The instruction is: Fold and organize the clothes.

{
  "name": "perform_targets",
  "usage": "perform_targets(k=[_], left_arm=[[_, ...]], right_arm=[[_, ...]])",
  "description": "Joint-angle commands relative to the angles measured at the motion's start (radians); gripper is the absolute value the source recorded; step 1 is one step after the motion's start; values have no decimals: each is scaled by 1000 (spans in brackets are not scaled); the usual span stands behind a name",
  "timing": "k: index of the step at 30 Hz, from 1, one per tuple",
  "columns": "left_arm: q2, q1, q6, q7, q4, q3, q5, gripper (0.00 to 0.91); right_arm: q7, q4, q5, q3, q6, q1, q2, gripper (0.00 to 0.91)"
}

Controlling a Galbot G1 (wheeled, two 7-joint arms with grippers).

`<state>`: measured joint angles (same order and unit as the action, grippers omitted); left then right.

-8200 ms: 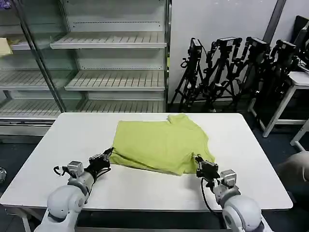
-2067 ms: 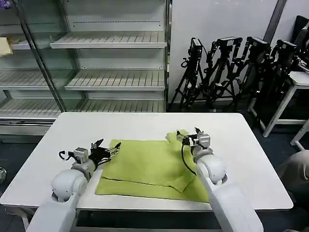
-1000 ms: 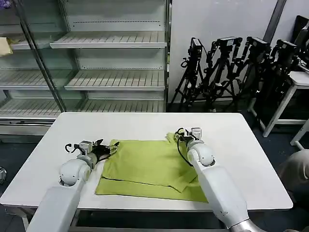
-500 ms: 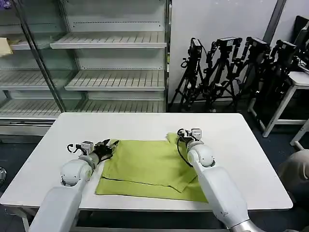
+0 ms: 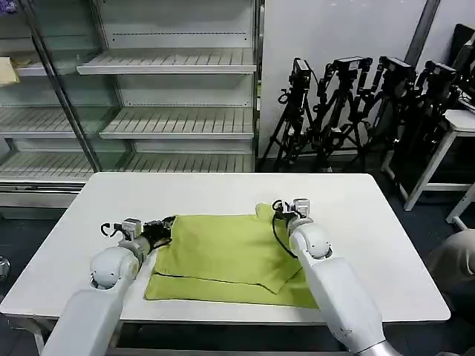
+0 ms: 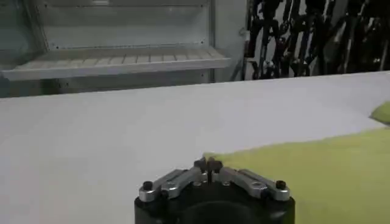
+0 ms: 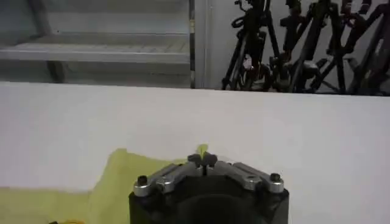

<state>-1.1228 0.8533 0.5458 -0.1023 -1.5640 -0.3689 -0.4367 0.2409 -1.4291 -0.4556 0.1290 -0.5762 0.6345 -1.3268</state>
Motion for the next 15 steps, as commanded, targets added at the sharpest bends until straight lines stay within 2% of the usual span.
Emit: perform_targets(k=[1,9,15], left_arm=[[14,26,-15,12,-95,-5,-54,20],[12,140,-23,21,-221,-32,-62,20],[-16,223,-45,20,-258,-87,-51,20]], right_arm=[[-3,-169,17,-1,-1,61,37,0],[10,-316,-16,35,-3,169,108,0],[4,-408,-25,69,-3,261,135,0]])
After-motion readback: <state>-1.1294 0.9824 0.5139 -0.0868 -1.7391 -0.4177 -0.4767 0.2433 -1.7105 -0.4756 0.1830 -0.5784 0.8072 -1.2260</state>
